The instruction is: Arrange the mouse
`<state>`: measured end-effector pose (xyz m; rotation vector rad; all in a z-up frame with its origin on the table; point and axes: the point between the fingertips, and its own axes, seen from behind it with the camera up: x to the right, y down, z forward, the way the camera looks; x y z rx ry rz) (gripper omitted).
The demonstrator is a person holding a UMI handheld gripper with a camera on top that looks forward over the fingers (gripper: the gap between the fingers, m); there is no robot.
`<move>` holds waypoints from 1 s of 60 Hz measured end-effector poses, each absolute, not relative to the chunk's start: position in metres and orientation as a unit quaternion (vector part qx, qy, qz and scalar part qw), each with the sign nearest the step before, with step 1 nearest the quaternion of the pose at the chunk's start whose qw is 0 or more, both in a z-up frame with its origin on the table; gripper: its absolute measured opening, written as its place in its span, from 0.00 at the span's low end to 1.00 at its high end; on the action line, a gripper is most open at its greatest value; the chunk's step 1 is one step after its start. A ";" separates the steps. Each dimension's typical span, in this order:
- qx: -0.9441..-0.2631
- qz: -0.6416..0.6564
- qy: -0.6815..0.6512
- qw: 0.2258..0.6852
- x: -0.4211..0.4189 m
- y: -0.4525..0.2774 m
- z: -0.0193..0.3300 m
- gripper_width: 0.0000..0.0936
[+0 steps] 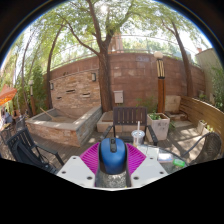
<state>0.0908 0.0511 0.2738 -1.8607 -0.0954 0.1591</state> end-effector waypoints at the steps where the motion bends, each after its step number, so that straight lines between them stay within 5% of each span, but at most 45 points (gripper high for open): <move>1: -0.794 0.069 -0.039 0.602 0.098 0.046 0.288 0.37; 6: -0.775 0.062 -0.016 0.629 0.150 0.030 0.338 0.37; 11: -0.779 0.037 0.013 0.626 0.216 0.019 0.327 0.37; 19: -0.832 -0.003 0.055 0.552 0.318 0.014 0.210 0.37; 23: -0.862 -0.016 0.065 0.503 0.341 0.004 0.115 0.37; 35: -0.900 -0.010 0.047 0.434 0.393 0.011 0.017 0.44; 43: -0.908 0.006 0.030 0.417 0.395 0.008 0.007 0.62; 48: -0.908 0.012 0.013 0.418 0.388 0.000 0.022 0.93; 60: -0.898 0.000 0.005 0.440 0.378 -0.051 0.102 0.91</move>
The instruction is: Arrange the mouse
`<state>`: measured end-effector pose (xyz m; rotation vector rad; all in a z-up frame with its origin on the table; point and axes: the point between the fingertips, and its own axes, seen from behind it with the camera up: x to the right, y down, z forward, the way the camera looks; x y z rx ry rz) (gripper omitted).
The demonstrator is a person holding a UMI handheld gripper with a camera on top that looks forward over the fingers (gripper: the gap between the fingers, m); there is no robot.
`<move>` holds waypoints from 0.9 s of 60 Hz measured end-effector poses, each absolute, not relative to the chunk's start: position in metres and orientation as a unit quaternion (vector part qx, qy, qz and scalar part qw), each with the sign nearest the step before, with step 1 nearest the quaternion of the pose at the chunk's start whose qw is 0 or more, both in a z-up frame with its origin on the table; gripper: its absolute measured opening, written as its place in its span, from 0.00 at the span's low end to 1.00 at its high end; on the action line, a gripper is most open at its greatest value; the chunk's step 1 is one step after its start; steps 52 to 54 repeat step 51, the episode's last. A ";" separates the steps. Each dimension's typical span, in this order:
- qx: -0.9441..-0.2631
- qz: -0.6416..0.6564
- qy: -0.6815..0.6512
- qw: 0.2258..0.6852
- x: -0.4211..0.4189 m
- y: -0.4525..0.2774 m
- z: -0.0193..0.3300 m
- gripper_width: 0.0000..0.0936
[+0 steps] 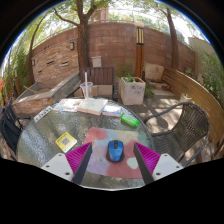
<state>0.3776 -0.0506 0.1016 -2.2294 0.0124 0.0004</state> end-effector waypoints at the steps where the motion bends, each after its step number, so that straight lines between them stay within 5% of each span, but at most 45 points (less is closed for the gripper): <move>1: -0.897 -0.003 0.005 0.442 0.377 -0.056 0.108 0.91; 25: -0.871 -0.062 -0.003 0.487 0.336 -0.243 0.241 0.91; 54: -0.870 -0.069 0.000 0.489 0.318 -0.315 0.259 0.91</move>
